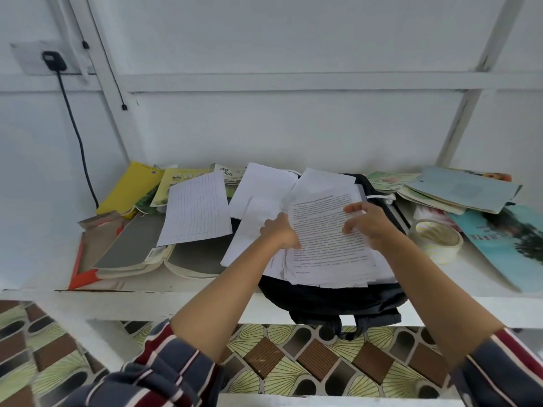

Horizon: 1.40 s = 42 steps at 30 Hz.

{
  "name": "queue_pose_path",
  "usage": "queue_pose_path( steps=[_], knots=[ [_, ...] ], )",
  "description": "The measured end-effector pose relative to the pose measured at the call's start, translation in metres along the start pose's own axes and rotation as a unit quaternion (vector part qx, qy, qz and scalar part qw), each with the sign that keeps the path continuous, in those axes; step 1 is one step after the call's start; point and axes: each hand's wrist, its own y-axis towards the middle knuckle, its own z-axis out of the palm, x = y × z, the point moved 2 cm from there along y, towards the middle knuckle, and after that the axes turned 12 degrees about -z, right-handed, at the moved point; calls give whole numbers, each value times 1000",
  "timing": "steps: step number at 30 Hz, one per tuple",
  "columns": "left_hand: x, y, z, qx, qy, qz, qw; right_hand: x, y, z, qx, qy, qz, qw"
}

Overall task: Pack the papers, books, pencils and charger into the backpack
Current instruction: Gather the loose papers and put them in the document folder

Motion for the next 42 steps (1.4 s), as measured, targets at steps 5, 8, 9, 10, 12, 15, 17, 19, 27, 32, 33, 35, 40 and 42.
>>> queue_pose_path(
  steps=[5,8,9,10,12,15,17,19,27,32,33,35,40,42],
  knots=[
    [-5,12,-12,-6,-106,8,994,14,22,-24,-2,106,4,994],
    [-13,18,-26,10,-227,7,974,27,33,-28,15,143,-15,990],
    [-15,19,-30,41,-269,0,962,31,36,-26,27,157,-22,987],
    [-16,18,-33,78,-301,-7,950,34,38,-21,40,174,-27,984],
    [-16,18,-39,109,-340,-9,934,39,41,-10,67,208,-35,975],
    [-6,23,-47,110,-387,-10,916,43,44,3,95,259,-40,960],
    [-3,25,-51,125,-399,-5,908,41,45,8,91,262,-39,960],
    [-3,30,-55,109,-411,-4,905,35,49,10,73,260,-36,962],
    [-52,50,-59,24,-328,77,941,18,81,5,20,187,-67,980],
    [-71,82,-52,26,-249,64,966,15,101,-1,63,26,-36,997],
    [-74,90,-50,19,-233,57,971,15,105,-1,61,9,-27,998],
    [-80,102,-45,11,-207,47,977,11,112,0,56,-14,-11,998],
    [-85,132,-31,19,-141,11,990,3,122,6,27,-79,10,996],
    [-88,132,-28,40,-150,5,988,0,125,9,16,-79,13,997]
  ],
)
